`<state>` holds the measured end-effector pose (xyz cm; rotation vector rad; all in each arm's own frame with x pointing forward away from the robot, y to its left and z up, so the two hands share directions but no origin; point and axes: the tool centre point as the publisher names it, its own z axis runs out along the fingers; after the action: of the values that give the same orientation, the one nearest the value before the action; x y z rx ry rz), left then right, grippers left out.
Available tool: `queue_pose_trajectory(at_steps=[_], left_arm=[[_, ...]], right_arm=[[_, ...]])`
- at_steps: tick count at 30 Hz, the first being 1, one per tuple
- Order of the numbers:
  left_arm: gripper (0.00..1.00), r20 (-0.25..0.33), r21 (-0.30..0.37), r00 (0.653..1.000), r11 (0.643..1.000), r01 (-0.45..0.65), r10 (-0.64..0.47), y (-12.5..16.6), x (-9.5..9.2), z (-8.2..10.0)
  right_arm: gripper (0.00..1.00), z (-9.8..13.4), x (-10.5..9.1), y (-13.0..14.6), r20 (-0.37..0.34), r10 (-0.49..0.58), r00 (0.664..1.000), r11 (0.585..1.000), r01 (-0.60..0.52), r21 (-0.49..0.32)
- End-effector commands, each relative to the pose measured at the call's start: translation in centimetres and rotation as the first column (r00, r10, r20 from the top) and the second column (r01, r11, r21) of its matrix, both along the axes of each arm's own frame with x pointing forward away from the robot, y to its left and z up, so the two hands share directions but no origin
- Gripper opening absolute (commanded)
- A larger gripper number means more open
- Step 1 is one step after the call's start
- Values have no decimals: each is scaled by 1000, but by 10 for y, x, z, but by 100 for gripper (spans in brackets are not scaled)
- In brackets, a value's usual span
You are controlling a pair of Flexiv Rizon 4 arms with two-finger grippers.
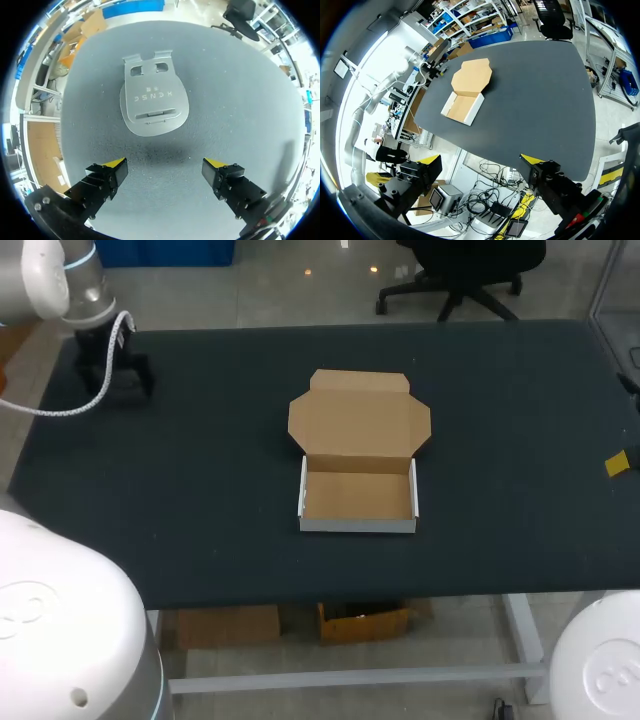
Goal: Assemble the packaging by folding the flat box into shape, placing the metal phone stand inside, and closing the box properly
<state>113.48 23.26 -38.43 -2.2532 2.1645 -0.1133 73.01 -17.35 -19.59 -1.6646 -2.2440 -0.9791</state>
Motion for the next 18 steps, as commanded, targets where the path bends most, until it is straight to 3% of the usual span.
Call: queue_pose_trajectory(at_steps=[1, 18], left_arm=[[100, -5, 34, 1000, 999, -2, 3, -6, 5, 2], [100, -1, 43, 1000, 999, -25, 26, 4, 17, 2]], right_arm=[[100, 1, -1, -1, 0, 2, 1000, 1000, -2, 2], [100, 1, -1, -1, 0, 2, 1000, 1000, -2, 2]])
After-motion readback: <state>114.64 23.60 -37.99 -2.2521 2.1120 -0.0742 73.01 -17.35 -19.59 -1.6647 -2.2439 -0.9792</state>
